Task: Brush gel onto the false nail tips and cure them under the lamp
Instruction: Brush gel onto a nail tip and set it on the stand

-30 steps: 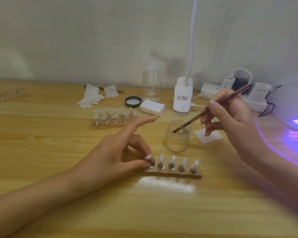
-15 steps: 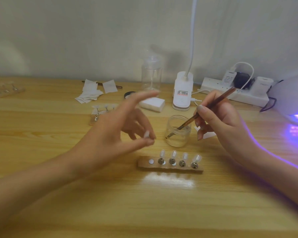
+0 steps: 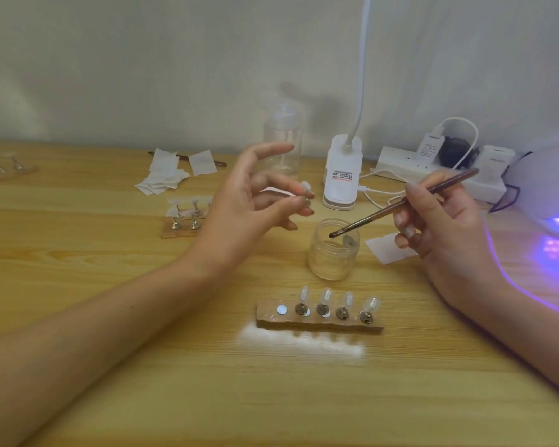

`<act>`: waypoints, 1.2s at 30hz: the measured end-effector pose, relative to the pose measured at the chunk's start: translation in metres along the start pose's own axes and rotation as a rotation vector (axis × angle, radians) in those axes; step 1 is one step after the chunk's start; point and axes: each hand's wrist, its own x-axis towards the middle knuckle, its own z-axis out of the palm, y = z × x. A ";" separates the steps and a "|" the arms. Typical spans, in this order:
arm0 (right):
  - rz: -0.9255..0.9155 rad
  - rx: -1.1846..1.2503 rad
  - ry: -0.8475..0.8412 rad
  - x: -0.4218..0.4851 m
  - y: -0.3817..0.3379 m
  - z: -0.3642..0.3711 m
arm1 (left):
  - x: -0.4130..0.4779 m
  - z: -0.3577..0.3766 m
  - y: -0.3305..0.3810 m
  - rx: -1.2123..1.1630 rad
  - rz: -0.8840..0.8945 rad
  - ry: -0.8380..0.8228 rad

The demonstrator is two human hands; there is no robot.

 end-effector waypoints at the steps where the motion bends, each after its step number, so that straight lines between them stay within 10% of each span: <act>1: 0.009 0.018 0.005 0.001 0.001 -0.001 | -0.001 -0.001 -0.003 0.011 0.014 0.001; 28: 0.032 0.116 0.224 0.001 0.001 -0.008 | -0.011 -0.002 -0.010 0.241 0.094 -0.098; 36: 0.031 0.061 0.053 -0.002 -0.002 -0.005 | -0.012 -0.003 -0.012 0.265 0.130 -0.102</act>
